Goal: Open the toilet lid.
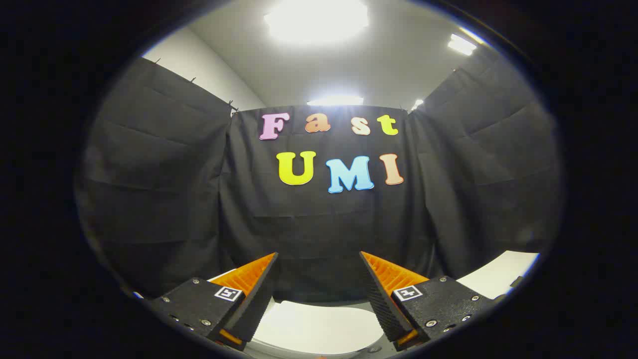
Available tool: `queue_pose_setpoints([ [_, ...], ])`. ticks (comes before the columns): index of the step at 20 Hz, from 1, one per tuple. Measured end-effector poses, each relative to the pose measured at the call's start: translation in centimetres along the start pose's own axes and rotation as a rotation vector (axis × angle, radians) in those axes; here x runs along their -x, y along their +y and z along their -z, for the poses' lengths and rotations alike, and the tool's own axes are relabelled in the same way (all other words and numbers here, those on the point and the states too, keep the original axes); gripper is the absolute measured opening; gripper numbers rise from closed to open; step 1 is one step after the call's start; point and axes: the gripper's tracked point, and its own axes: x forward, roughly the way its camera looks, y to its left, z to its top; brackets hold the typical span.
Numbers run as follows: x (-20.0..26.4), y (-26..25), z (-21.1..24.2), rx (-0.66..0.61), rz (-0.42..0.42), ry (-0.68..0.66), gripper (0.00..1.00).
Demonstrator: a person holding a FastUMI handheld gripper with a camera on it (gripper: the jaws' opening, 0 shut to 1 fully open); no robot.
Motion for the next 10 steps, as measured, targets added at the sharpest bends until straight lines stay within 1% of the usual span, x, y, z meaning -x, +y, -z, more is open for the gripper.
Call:
queue_pose_setpoints([
  [4, -0.07, -0.53, 0.31, 0.058, 0.024, 0.008, 0.95],
  [10, -0.1, -0.43, 0.2, 0.074, 0.031, 0.012, 0.95],
])
